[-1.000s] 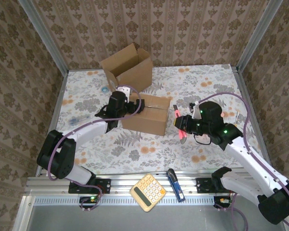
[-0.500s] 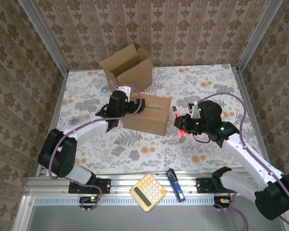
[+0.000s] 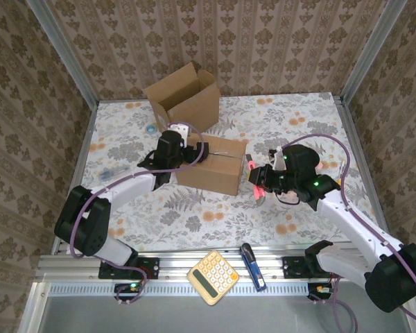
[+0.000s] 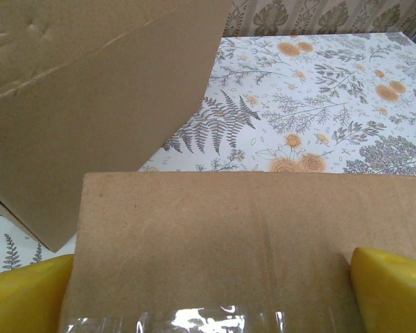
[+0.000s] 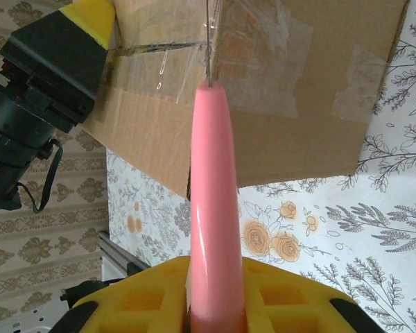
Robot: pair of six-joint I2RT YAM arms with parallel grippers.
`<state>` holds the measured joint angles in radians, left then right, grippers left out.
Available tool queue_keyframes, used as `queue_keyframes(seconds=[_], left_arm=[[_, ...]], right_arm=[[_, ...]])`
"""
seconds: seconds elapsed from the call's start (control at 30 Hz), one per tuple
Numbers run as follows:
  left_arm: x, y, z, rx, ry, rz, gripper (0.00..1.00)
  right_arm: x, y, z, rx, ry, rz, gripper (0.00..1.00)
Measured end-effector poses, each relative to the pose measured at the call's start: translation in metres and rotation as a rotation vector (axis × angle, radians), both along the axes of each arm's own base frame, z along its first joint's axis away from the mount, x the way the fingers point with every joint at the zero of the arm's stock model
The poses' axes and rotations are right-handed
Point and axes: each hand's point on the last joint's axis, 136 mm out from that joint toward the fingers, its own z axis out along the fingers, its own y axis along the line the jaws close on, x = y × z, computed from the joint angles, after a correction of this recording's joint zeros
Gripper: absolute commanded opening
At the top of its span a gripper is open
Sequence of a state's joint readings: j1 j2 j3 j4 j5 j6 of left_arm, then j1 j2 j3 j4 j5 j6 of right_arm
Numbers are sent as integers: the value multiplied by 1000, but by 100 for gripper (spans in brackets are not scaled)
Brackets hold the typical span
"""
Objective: Unpack the express box
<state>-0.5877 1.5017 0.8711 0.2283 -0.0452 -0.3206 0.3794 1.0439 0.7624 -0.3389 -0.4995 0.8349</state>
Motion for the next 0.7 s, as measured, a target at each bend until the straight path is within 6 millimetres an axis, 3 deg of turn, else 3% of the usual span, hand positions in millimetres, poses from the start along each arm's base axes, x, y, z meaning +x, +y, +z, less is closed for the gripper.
queue_keyframes(seconds=[0.7], left_arm=[[0, 0, 0, 0, 0, 0, 96]], right_arm=[[7, 3, -6, 0, 11, 3, 0]])
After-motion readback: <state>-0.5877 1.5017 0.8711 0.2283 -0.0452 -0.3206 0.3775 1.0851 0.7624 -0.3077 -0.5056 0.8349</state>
